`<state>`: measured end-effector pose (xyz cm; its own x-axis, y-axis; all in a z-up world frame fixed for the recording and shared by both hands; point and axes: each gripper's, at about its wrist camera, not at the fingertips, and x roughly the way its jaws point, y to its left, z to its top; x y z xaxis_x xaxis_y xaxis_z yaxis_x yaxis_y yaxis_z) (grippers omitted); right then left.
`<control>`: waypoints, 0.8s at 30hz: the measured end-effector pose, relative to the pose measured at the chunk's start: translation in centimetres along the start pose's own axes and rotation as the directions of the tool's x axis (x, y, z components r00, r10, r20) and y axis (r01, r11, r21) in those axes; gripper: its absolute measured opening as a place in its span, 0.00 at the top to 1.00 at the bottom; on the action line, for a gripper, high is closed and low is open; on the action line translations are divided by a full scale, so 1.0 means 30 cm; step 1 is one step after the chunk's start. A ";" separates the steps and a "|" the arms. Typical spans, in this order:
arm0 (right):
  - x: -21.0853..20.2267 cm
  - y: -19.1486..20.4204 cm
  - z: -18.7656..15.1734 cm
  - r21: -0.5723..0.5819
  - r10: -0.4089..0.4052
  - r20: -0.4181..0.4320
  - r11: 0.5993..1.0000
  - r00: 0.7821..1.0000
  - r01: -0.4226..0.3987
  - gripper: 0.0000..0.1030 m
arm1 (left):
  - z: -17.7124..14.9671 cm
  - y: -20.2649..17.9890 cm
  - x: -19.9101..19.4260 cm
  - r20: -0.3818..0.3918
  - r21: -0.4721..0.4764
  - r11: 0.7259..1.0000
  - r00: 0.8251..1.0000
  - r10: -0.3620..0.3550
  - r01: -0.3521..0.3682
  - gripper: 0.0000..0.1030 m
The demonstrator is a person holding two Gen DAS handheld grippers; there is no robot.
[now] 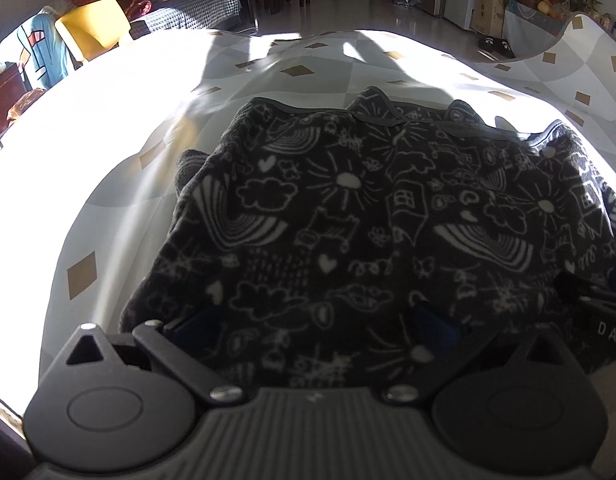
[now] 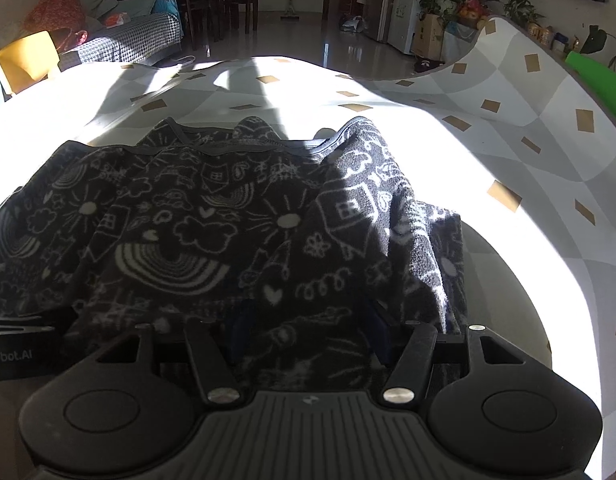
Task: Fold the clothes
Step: 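Open both grippers and release the folded jacket on the table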
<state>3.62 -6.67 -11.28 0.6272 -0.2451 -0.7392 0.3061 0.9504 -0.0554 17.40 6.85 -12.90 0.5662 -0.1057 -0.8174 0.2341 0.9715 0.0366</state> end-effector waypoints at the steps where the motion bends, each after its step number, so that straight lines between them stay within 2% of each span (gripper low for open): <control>1: -0.001 -0.004 0.001 0.005 -0.001 -0.001 1.000 1.000 0.001 0.44 | -0.002 0.009 0.006 -0.007 -0.010 1.000 1.000 -0.001 0.001 0.00; 7: -0.011 -0.022 0.001 0.048 -0.023 -0.007 0.999 1.000 0.023 0.45 | -0.008 0.026 0.009 -0.017 -0.019 1.000 1.000 0.000 0.000 0.00; 12: -0.042 0.000 0.004 0.022 -0.058 0.001 0.998 0.998 0.058 0.45 | -0.007 0.038 -0.008 -0.023 -0.030 1.000 1.000 0.002 -0.003 0.00; 24: -0.125 0.035 0.002 0.017 0.015 0.026 1.000 1.000 -0.015 0.43 | -0.015 0.027 -0.067 -0.020 -0.028 1.000 1.000 0.005 -0.006 0.00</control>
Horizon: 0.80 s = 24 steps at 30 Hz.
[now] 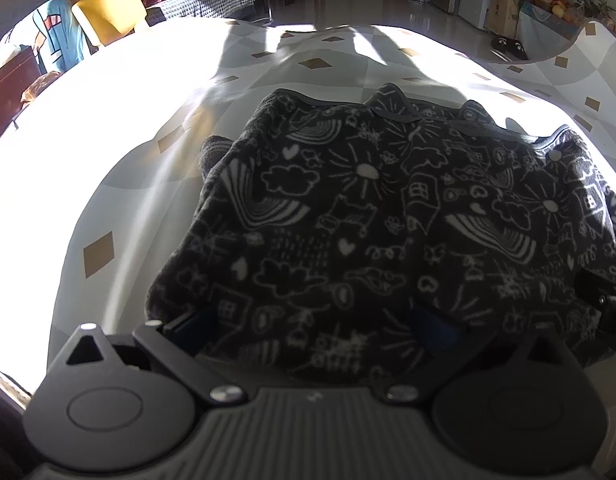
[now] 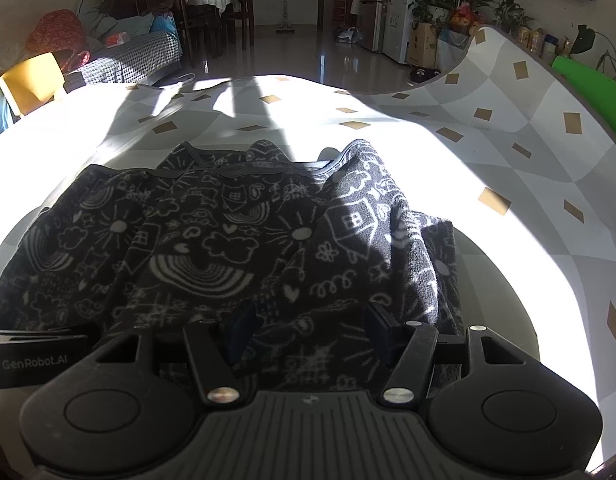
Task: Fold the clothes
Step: 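Open both grippers and release the folded jacket on the table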
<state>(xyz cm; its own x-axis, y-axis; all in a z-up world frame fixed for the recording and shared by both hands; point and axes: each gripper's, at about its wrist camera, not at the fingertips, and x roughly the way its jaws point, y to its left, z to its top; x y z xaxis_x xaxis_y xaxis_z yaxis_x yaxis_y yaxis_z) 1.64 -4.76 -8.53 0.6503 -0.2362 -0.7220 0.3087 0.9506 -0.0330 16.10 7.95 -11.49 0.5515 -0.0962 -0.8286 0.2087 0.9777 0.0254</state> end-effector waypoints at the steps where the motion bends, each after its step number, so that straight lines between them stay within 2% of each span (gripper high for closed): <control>1: 0.000 0.002 0.000 0.001 0.006 -0.006 1.000 1.000 -0.006 0.43 | -0.001 -0.001 -0.005 -0.001 0.000 1.000 1.000 -0.001 0.001 0.00; 9: -0.028 0.029 -0.012 -0.015 0.046 -0.013 0.999 0.999 -0.046 0.43 | -0.007 -0.018 -0.050 -0.008 0.022 1.000 1.000 -0.018 0.018 0.00; 16: -0.057 0.032 -0.025 -0.013 0.058 -0.019 0.998 0.998 -0.058 0.43 | -0.020 -0.023 -0.075 -0.036 0.022 0.999 0.998 -0.044 0.045 0.00; 24: -0.081 0.026 -0.044 -0.002 0.063 -0.042 0.998 0.997 -0.063 0.43 | -0.037 -0.022 -0.108 -0.039 0.029 0.999 0.998 -0.042 0.043 0.00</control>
<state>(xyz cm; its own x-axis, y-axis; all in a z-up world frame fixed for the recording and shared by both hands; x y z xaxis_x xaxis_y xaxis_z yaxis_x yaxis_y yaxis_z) -0.61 -3.17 -7.70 0.6384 -0.1670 -0.7514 0.2654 0.9641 0.0112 13.26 7.82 -9.44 0.5103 -0.1297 -0.8501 0.2552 0.9669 0.0057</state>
